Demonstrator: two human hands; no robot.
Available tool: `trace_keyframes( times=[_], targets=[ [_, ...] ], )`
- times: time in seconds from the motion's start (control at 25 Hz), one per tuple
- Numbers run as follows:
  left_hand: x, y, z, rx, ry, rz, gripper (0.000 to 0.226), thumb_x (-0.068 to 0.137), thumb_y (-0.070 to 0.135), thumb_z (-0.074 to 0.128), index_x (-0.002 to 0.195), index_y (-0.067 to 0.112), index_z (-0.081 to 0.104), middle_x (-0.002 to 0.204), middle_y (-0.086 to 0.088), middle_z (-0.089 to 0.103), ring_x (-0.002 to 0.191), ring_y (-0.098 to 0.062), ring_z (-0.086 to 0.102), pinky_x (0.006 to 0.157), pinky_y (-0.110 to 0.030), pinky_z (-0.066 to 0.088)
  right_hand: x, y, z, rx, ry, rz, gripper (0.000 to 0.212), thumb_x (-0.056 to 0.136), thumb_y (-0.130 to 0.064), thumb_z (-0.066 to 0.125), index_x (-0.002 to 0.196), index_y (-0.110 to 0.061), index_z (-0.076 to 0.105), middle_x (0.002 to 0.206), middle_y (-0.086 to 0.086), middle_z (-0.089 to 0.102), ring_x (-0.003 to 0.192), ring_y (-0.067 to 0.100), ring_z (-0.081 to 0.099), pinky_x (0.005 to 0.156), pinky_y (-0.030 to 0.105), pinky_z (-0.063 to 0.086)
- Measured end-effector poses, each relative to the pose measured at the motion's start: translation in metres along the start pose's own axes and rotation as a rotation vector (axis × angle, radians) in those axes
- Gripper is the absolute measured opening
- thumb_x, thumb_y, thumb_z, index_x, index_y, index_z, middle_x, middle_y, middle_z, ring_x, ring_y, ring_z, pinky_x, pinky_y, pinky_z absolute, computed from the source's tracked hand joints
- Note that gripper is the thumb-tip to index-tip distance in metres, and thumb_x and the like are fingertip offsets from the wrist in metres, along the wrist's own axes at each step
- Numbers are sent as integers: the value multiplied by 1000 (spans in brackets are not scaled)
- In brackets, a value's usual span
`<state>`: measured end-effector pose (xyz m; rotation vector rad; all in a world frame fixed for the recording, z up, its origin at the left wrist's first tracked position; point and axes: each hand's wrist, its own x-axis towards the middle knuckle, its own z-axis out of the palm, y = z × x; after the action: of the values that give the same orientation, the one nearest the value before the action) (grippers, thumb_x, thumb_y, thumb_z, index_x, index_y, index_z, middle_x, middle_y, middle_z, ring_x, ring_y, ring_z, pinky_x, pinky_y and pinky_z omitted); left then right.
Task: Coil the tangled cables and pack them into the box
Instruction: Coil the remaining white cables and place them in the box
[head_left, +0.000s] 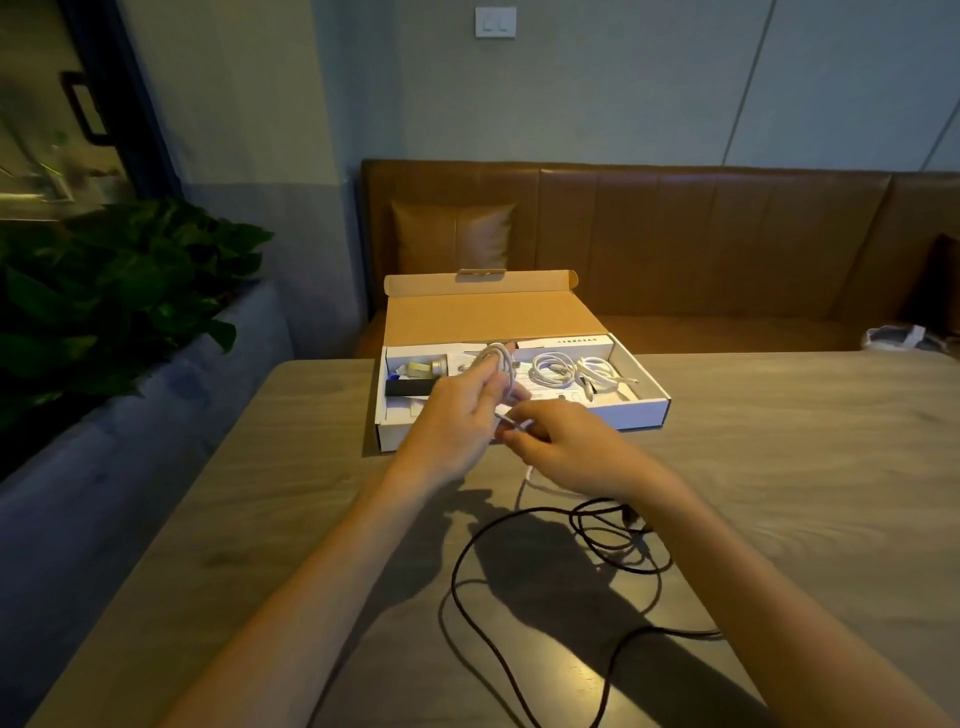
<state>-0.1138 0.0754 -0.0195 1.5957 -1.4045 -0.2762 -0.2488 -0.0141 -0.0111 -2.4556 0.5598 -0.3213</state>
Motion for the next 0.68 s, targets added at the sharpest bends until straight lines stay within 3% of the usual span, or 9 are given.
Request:
trace_keyframes(
  times=[0.04,0.12,0.2,0.32,0.4,0.52,0.6,0.68],
  targets=[
    [1,-4,0,146,-10,35,28,109,28,35,106,17,61,96,6,66,90,-4,63,70,-21,53,1,1,-4,-14,29,-13,23,102,-25,54,118,-17,68,94,-4,69,82,10,62,74,27,51],
    [3,-3,-2,372,-70,28,25,109,27,37,98,16,57,89,-2,62,81,-15,60,69,-41,52,2,3,-10,-73,68,-42,20,99,-22,60,116,-18,71,96,-6,69,84,9,62,73,20,48],
    [6,0,-8,402,-219,-113,31,108,25,37,100,11,63,85,-3,62,81,-19,59,76,-43,49,2,3,-16,-138,77,-55,17,94,-24,68,111,-22,71,95,-12,65,86,8,60,72,15,47],
    [4,3,-29,-35,-500,-362,39,109,24,35,95,8,67,63,3,49,62,-11,47,71,-30,45,2,7,-23,-213,53,-92,9,92,-30,70,101,-27,69,86,-16,61,79,6,57,64,16,40],
    [1,2,-43,-328,-579,-385,36,108,26,39,91,9,66,57,5,39,57,-10,38,67,-25,44,2,10,-20,-283,35,-119,14,95,-33,66,106,-25,68,89,-12,63,79,7,56,65,20,41],
    [1,-6,-47,-614,-558,-370,34,100,37,51,87,7,61,64,-5,25,57,-12,33,62,-24,44,3,13,-13,-330,120,-163,21,96,-35,63,109,-21,70,99,-5,68,87,11,55,72,25,47],
    [1,-11,-48,-828,-505,-381,35,96,38,60,106,6,51,74,-12,15,55,-11,31,56,-21,44,3,13,-13,-233,230,-232,18,93,-32,67,105,-20,73,100,-9,67,91,9,51,73,25,45],
    [3,-15,-51,-962,-430,-400,32,93,34,64,105,8,49,65,-3,24,48,-7,32,51,-19,41,1,13,-13,-34,353,-286,13,91,-26,72,102,-20,75,101,-12,68,96,9,54,75,22,46]
  ],
)
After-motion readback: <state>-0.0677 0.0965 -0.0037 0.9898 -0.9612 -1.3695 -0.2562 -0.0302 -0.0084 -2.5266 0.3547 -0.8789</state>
